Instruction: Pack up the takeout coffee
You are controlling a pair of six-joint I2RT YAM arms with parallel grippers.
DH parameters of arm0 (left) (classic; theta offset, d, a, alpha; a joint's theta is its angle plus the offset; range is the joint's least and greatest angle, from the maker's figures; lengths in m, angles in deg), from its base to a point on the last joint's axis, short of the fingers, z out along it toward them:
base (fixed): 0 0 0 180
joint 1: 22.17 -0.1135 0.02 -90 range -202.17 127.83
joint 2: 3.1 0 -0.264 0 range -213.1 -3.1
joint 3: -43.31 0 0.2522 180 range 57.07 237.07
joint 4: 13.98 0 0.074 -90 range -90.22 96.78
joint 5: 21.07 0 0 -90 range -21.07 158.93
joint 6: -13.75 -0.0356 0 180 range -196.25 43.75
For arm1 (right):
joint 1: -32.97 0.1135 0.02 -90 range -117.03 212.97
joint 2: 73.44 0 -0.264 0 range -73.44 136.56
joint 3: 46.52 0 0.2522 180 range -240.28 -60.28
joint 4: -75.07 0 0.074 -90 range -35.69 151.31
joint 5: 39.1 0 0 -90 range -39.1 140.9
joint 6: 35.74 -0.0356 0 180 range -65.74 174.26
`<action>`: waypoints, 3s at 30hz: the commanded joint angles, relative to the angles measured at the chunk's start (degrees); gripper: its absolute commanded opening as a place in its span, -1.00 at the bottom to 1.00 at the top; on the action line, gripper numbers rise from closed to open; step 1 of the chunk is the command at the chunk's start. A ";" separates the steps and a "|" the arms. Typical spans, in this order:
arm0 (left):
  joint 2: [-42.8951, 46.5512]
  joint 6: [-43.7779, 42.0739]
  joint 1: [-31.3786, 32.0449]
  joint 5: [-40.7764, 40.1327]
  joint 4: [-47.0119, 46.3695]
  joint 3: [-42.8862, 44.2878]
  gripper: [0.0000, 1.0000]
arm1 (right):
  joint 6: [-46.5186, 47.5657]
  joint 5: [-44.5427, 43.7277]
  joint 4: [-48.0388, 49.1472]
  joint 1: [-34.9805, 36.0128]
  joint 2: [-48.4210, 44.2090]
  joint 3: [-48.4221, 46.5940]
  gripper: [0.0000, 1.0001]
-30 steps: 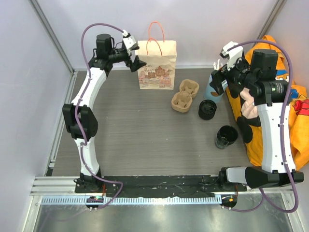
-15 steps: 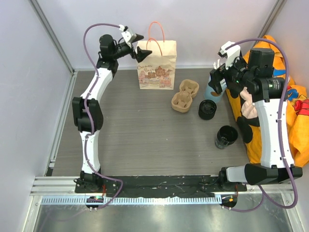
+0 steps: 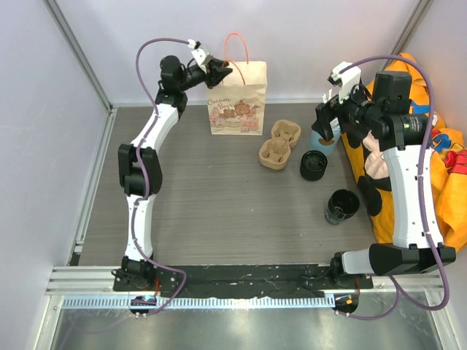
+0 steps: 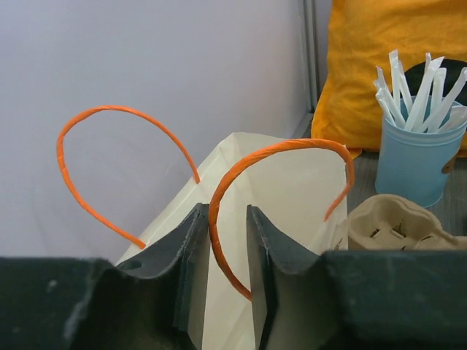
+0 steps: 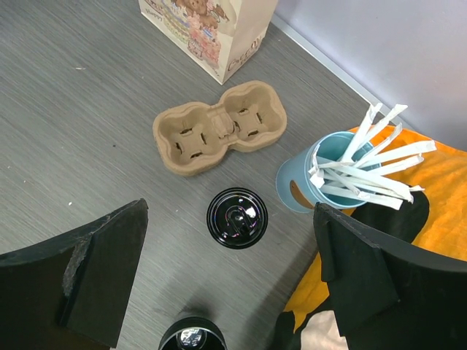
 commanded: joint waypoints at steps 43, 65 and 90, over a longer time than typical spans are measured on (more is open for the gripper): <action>42.09 -2.55 4.45 -43.77 38.57 -26.68 -1.00 | -9.57 3.80 10.35 1.36 0.45 0.35 0.98; 58.61 6.85 5.24 -47.39 43.57 -44.95 -0.64 | -10.54 4.24 11.76 1.36 -4.21 4.48 0.98; 53.34 16.88 5.77 -34.11 45.42 -36.68 -0.34 | -10.98 5.03 12.81 1.36 -3.77 5.79 0.98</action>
